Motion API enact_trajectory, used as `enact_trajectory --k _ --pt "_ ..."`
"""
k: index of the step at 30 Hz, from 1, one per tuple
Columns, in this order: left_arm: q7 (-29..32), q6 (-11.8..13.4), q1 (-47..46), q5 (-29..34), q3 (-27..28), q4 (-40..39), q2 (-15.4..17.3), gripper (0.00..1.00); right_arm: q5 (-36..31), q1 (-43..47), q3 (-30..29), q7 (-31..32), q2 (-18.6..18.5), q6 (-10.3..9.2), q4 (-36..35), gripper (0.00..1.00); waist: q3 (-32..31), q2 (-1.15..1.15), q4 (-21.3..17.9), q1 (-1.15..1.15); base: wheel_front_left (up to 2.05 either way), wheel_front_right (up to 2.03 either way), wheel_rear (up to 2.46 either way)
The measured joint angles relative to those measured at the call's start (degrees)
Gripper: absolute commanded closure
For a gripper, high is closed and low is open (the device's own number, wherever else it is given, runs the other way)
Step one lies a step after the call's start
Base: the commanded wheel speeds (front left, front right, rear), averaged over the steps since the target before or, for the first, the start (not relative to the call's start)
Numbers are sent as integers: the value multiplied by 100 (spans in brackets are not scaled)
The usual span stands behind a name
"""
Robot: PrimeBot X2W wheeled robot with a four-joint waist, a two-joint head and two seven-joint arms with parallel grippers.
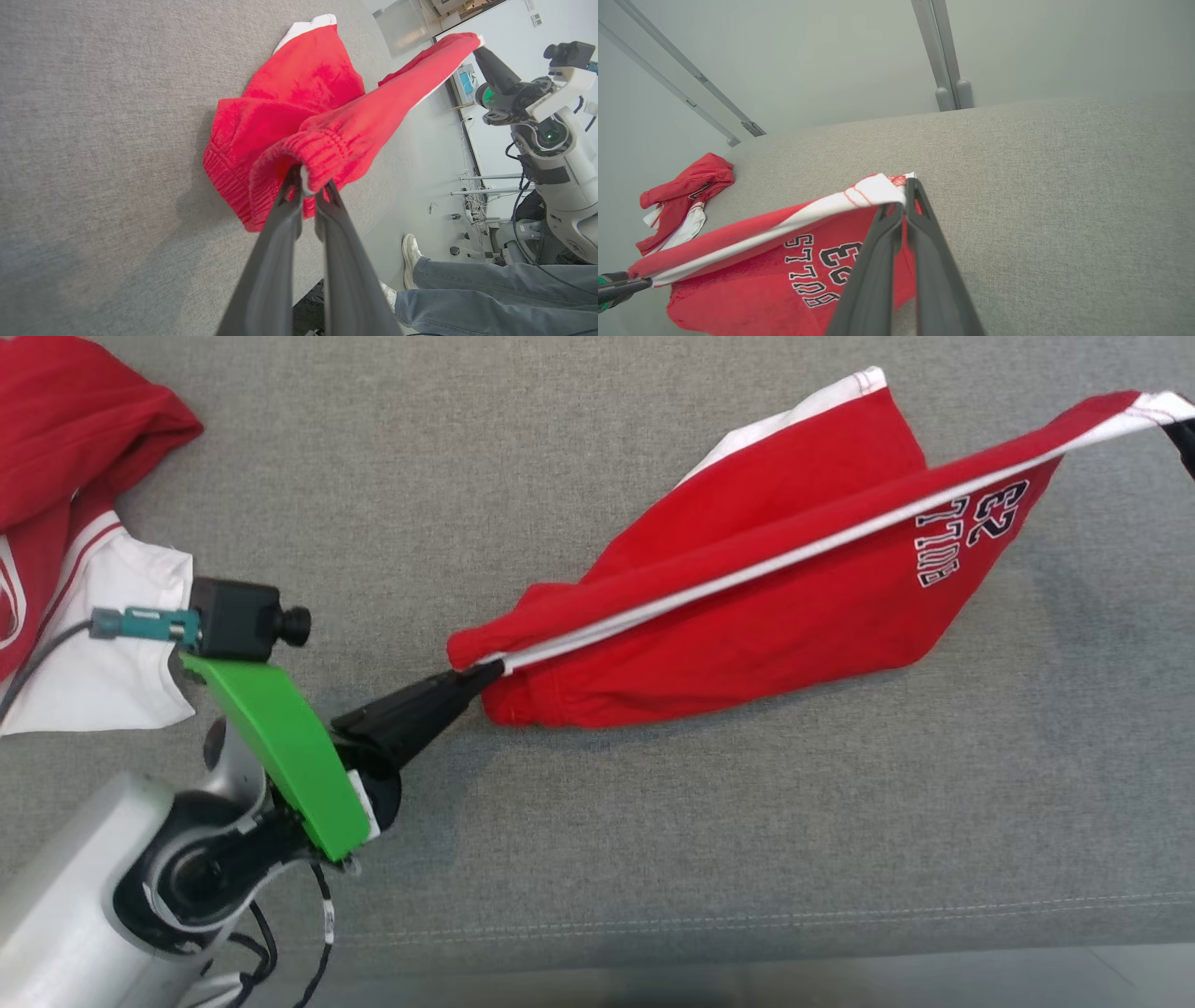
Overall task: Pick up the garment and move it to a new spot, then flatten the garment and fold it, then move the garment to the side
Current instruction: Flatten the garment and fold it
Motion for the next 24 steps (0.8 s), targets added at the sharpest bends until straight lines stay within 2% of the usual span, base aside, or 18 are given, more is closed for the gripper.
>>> enact_trajectory --k 3,10,12,16,23,24 --pt "320 192 -369 -277 126 35 25 100 -198 -474 160 272 132 -137 18 100 231 0 89 0 0 0 0" --pt "775 464 -992 -400 232 226 25 100 -621 -1396 403 641 449 -200 146 100 713 0 252 0 0 0 0" --pt "884 491 -1239 -433 315 292 21 100 -928 -1832 517 780 565 -285 279 100 961 0 316 0 0 0 0" --pt "989 492 -1496 -557 336 394 -54 100 -1177 -2312 642 907 783 -297 538 100 1291 0 377 0 0 0 0" --pt "1076 486 -1638 -553 230 799 -242 100 -1500 -2653 996 967 1295 -311 1251 100 1710 0 440 1 0 0 0" --pt "1077 468 -1658 -553 223 827 -246 91 -1522 -2673 1045 962 1368 -311 1341 100 1730 0 443 1 0 0 0"
